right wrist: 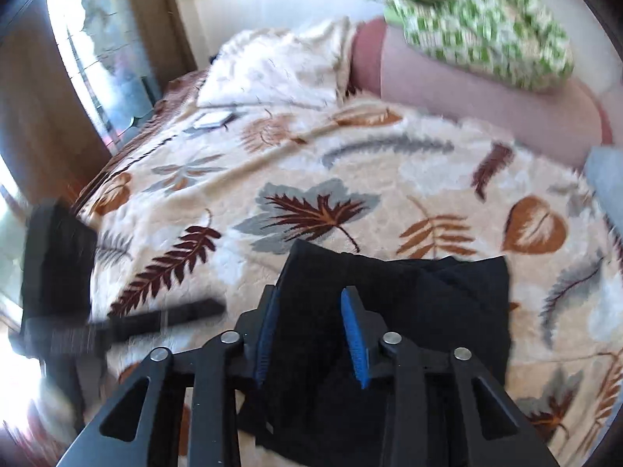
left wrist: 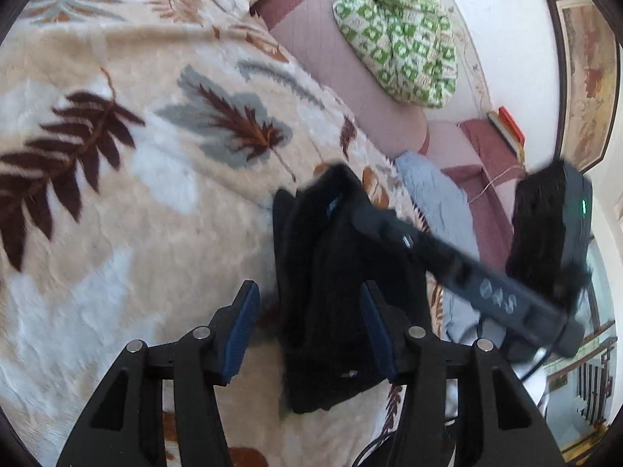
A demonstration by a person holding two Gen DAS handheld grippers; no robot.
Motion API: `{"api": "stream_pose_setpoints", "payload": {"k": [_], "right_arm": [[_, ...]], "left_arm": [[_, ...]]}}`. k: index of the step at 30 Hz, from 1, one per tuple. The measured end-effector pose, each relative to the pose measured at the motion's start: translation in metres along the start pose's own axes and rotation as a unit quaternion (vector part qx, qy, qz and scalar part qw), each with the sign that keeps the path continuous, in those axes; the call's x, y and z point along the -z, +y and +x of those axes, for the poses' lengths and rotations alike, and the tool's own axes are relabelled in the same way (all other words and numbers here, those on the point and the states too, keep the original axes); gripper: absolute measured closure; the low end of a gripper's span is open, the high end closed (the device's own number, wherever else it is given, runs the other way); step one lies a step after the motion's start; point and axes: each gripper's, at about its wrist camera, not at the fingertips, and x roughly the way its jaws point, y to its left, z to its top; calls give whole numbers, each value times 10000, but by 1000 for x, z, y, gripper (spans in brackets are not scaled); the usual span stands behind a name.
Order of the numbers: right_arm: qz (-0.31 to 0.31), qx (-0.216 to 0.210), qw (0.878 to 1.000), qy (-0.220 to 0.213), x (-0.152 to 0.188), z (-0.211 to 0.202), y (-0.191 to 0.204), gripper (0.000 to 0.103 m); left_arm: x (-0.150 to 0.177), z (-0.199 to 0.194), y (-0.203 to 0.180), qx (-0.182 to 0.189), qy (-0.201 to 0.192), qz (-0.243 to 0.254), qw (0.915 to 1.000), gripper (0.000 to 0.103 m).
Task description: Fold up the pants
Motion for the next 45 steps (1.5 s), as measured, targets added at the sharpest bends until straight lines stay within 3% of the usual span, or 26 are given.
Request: {"api": "stream_pose_setpoints", "payload": {"k": [2, 5, 9, 14, 19, 23, 29, 33, 36, 41, 45], "right_arm": [[63, 36, 9993, 376, -1, 28, -3, 69], [46, 55, 9987, 506, 1, 52, -1, 68], [-111, 47, 9986, 520, 1, 50, 9, 51], [102, -219, 9997, 48, -1, 1, -2, 51], [513, -103, 9982, -308, 17, -53, -52, 35], [1087, -26, 9932, -426, 46, -78, -101, 33], [2010, -351, 9778, -484, 80, -71, -149, 29], [2035, -412, 9773, -435, 88, -58, -147, 29], [1811, -253, 9826, -330, 90, -49, -137, 29], [1385, 371, 9892, -317, 100, -50, -137, 29], [1606, 609, 9850, -171, 111, -42, -163, 29]], "left_arm": [[12, 16, 1, -32, 244, -66, 9997, 61], [18, 18, -13, -234, 171, 343, 9990, 61], [22, 20, -17, -267, 55, 566, 9980, 61], [26, 19, -22, -278, -15, 820, 9962, 53], [20, 15, -12, 308, 52, 311, 9990, 41], [17, 14, -9, 526, 116, 33, 9985, 32], [22, 24, -27, 211, 240, 103, 9994, 28], [36, 31, -50, -220, 299, 528, 9979, 28], [44, 34, -64, -657, 275, 901, 9934, 28], [41, 31, -66, -793, 331, 792, 9931, 28], [42, 27, -71, -959, 371, 891, 9907, 28]]}}
